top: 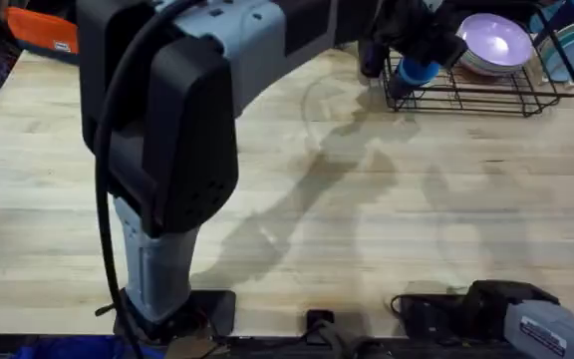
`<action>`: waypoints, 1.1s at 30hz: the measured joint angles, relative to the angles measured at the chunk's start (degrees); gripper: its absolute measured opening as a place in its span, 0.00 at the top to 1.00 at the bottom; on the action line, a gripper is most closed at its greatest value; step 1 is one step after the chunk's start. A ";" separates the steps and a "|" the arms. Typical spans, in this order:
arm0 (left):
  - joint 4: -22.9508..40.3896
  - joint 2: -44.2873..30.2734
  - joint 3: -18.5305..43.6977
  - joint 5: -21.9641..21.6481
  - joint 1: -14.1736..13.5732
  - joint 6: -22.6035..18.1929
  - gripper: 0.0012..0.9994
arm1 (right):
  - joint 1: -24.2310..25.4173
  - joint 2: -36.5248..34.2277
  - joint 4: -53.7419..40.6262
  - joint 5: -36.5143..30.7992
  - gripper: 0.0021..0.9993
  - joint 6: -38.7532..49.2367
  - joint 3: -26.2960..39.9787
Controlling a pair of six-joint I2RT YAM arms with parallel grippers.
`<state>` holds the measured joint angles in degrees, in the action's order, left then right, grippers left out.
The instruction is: Pick up the cup on the table and put them onto the rack.
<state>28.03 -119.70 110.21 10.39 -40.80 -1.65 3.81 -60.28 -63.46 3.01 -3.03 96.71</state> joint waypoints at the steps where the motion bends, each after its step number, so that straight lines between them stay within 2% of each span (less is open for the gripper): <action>1: 0.00 0.02 0.00 0.02 0.00 -0.02 0.23 | 0.00 -0.26 0.00 0.00 0.01 0.00 0.00; 9: 0.42 0.01 0.00 0.03 0.02 0.78 0.01 | 0.00 -1.06 0.62 -0.01 0.01 0.00 0.00; 16: 3.29 1.11 0.00 0.05 1.42 0.85 0.01 | 0.00 -1.06 1.76 -0.02 0.01 0.00 0.01; 21: 6.48 6.70 0.00 -0.06 4.82 0.85 0.01 | 0.00 -1.06 1.99 -0.02 0.01 0.00 0.00; 27: 13.64 13.76 0.43 -3.37 9.53 0.87 0.01 | 0.00 -1.06 2.29 -0.02 0.01 0.00 0.00; 33: 20.79 16.77 0.44 -6.63 12.08 0.86 0.01 | 0.00 -1.06 2.99 -0.02 0.01 0.00 0.00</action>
<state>48.82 -102.93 110.65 3.76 -28.72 -0.79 3.81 -61.34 -60.47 2.98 -3.03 96.71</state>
